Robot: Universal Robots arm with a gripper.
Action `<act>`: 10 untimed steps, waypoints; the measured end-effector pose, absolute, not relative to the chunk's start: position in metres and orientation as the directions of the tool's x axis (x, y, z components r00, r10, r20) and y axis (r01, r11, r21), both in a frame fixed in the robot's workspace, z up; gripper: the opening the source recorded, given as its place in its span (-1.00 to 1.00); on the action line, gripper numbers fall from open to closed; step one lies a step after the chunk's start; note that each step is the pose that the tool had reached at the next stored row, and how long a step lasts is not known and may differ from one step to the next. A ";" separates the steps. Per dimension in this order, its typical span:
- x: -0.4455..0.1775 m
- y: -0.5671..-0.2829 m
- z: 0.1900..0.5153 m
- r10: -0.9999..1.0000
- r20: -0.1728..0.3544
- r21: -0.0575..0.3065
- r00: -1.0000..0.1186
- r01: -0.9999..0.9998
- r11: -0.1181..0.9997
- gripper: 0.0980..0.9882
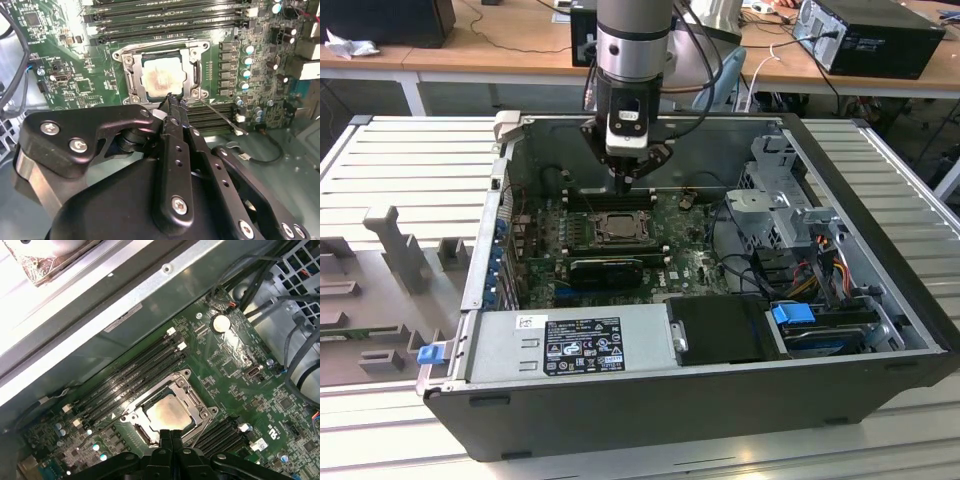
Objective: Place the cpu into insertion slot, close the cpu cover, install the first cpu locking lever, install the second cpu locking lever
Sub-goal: 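Install the first cpu locking lever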
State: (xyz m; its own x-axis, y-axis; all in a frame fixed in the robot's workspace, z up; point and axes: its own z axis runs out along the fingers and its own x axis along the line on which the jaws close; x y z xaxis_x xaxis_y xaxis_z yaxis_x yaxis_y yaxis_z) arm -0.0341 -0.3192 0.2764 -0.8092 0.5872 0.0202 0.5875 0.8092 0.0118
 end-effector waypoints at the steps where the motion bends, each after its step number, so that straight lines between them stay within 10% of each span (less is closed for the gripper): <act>1: -0.034 -0.319 0.276 0.577 0.020 0.012 -0.817 0.577 0.817 -0.98; 10: -0.034 -0.319 0.276 0.496 0.020 0.012 -0.868 0.496 0.868 -0.98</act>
State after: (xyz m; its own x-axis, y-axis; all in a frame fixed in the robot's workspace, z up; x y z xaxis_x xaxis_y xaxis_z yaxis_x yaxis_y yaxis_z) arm -0.0341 -0.3192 0.2764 -0.8682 0.4957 0.0202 0.4960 0.8682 0.0119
